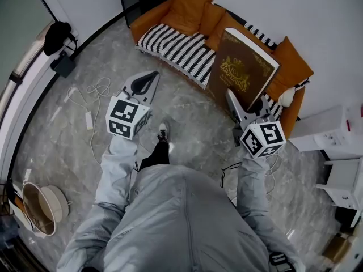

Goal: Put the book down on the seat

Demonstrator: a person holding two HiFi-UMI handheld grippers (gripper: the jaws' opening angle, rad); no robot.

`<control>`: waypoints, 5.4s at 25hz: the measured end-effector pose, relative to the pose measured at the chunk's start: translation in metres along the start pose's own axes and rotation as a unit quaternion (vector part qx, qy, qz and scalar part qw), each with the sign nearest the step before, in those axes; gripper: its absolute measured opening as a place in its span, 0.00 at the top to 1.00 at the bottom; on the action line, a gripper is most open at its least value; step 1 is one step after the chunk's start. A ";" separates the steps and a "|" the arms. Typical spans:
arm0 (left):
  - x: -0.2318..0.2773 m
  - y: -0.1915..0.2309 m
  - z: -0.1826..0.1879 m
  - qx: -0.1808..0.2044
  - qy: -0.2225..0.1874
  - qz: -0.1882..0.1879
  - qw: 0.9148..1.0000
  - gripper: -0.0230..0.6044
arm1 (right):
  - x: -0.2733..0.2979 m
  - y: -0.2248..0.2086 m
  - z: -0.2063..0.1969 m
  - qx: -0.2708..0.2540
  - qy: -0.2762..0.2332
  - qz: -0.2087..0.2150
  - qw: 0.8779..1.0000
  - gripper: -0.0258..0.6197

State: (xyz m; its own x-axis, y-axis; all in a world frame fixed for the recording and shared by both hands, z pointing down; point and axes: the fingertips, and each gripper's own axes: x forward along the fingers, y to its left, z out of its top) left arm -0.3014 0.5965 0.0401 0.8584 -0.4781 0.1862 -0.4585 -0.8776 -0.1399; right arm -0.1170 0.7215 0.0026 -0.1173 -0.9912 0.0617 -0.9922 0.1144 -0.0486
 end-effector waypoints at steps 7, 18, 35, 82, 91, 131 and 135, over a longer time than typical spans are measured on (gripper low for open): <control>0.053 0.053 -0.007 -0.008 0.009 -0.012 1.000 0.92 | 0.064 -0.026 -0.001 0.009 0.013 -0.012 1.000 0.58; 0.118 0.145 -0.005 -0.016 0.015 -0.021 1.000 0.92 | 0.166 -0.051 0.014 0.011 0.022 -0.020 0.999 0.58; 0.186 0.252 -0.020 -0.035 0.027 -0.027 0.999 0.92 | 0.289 -0.071 0.023 0.022 0.033 -0.022 0.999 0.58; 0.379 0.394 -0.101 -0.087 0.106 0.037 0.990 0.92 | 0.527 -0.228 -0.055 0.074 0.104 0.036 0.991 0.58; 0.430 0.416 -0.140 -0.109 0.142 0.050 0.983 0.92 | 0.598 -0.252 -0.101 0.095 0.141 0.071 0.983 0.58; 0.560 0.388 -0.307 -0.217 0.254 0.107 0.936 0.92 | 0.733 -0.341 -0.398 0.228 0.347 0.159 0.896 0.58; 0.555 0.399 -0.345 -0.233 0.257 0.119 0.930 0.92 | 0.752 -0.325 -0.449 0.236 0.372 0.160 0.883 0.58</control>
State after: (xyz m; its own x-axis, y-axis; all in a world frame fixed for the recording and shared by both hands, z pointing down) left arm -0.0873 -0.0311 0.4236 0.5516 -0.5089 0.6609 -0.7743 -0.6071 0.1787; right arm 0.0987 -0.0308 0.5123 -0.5578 -0.5747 0.5988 -0.7962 0.1669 -0.5816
